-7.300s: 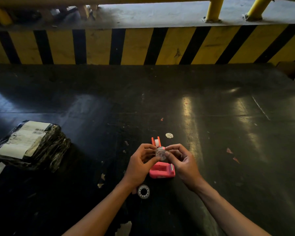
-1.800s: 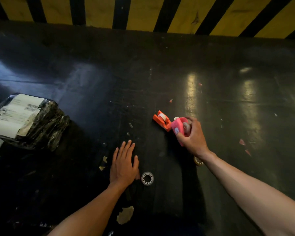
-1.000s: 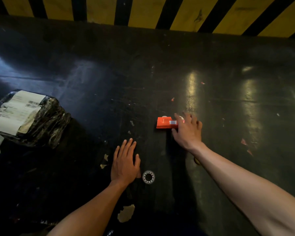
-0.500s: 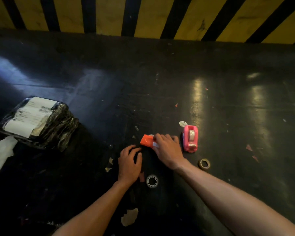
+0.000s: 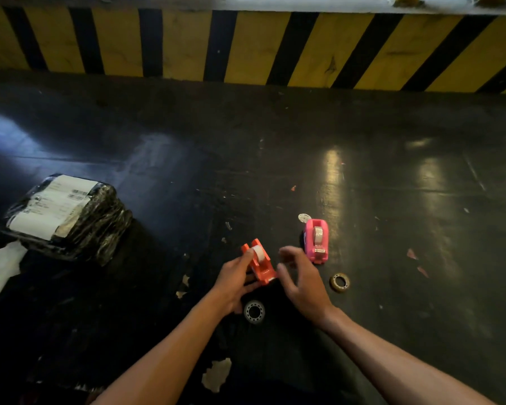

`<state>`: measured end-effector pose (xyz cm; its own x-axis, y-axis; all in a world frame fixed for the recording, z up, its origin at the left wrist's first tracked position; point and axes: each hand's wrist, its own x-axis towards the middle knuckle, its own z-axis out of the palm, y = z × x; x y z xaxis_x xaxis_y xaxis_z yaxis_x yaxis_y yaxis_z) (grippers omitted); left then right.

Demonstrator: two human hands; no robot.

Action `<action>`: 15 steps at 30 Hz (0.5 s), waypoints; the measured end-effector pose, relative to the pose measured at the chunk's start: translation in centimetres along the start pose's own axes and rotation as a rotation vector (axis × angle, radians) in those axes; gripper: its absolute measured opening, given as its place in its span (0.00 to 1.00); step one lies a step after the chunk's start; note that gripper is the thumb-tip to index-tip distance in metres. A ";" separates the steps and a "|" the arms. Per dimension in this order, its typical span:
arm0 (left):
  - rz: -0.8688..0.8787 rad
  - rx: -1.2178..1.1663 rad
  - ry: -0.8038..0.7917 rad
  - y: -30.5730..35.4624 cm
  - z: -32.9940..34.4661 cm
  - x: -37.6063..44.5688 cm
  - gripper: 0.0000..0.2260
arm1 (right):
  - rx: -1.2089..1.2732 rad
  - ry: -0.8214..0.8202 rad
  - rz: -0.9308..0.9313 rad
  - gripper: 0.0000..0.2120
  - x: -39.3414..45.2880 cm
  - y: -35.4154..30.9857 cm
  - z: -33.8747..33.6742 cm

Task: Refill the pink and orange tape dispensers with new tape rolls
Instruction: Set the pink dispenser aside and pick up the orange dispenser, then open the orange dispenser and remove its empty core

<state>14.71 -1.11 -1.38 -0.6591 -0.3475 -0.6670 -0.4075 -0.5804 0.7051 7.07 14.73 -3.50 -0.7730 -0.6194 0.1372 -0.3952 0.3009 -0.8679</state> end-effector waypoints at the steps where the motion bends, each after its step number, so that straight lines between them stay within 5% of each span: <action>1: -0.009 0.042 -0.037 0.1 0.0 -0.3 0.16 | 0.110 0.010 0.120 0.15 0.1 -0.3 -0.3; 4: -0.031 0.181 -0.162 0.4 0.0 -0.8 0.16 | 0.433 -0.122 0.383 0.17 0.3 -1.2 -1.0; 15: -0.050 0.241 -0.253 0.5 -0.4 -1.1 0.16 | 0.928 -0.196 0.593 0.30 -0.3 -0.6 -1.5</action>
<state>15.50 -1.33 -0.42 -0.7578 -0.1120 -0.6428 -0.5612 -0.3907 0.7297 6.74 15.81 -2.32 -0.5923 -0.6856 -0.4232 0.5968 -0.0204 -0.8022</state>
